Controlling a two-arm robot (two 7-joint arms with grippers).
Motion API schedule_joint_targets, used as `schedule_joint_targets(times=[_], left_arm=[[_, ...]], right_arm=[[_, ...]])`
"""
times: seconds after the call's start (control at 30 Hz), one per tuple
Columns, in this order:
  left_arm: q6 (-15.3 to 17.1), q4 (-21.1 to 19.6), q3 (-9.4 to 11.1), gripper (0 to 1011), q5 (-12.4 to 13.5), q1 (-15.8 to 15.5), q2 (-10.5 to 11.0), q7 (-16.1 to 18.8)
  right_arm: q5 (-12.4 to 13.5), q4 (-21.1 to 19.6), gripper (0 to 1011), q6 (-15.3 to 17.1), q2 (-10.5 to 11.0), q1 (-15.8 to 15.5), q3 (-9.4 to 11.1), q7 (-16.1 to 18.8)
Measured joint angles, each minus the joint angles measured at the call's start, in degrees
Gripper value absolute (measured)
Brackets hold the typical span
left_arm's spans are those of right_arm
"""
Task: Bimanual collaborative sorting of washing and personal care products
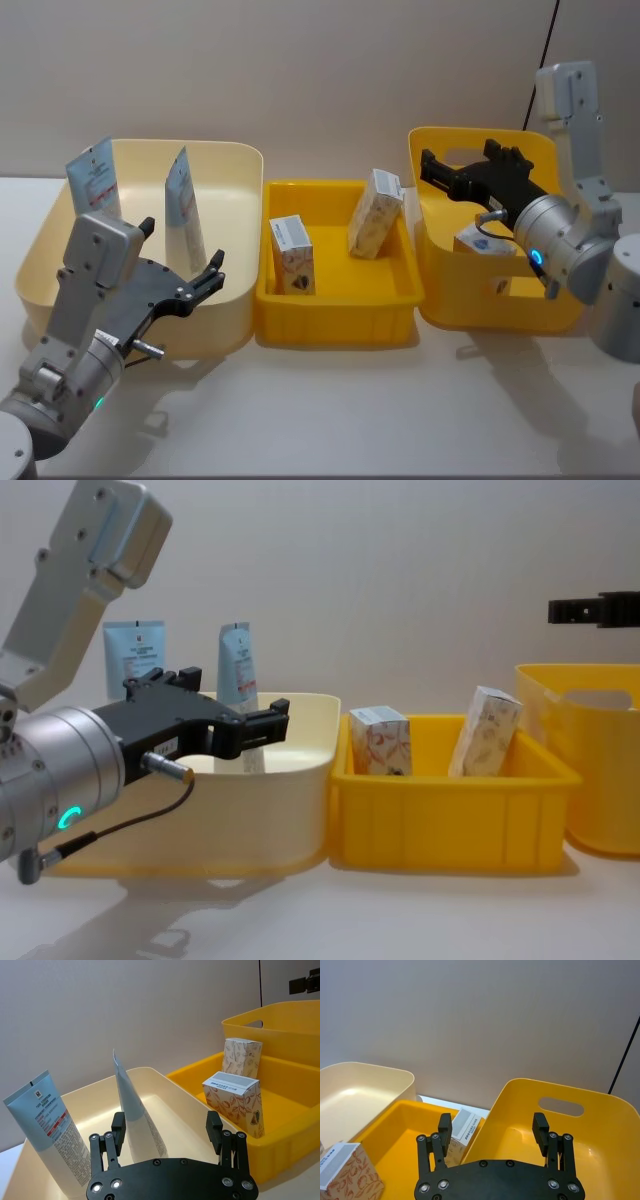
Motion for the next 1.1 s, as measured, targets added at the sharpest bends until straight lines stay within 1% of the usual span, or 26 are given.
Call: schedule_joint_targets(times=[0.7,0.97,1.1], left_arm=[[0.06,0.03,-0.04,1003,0.03,-0.14,-0.03,-0.05],[1.29,1.24,-0.47,1003,-0.02,-2.28,-0.66,-0.75],[1.83,2.74,-0.83,1003,-0.10,-4.11,-1.56,-1.05]], right_arm=[[0.00,0.01,1001,0.00,0.00,0.02,0.00,-0.01],[0.00,0.01,1001,0.00,0.00,0.02,0.00,-0.01],[0.00,0.01,1001,0.00,0.00,0.02,0.00,-0.01]])
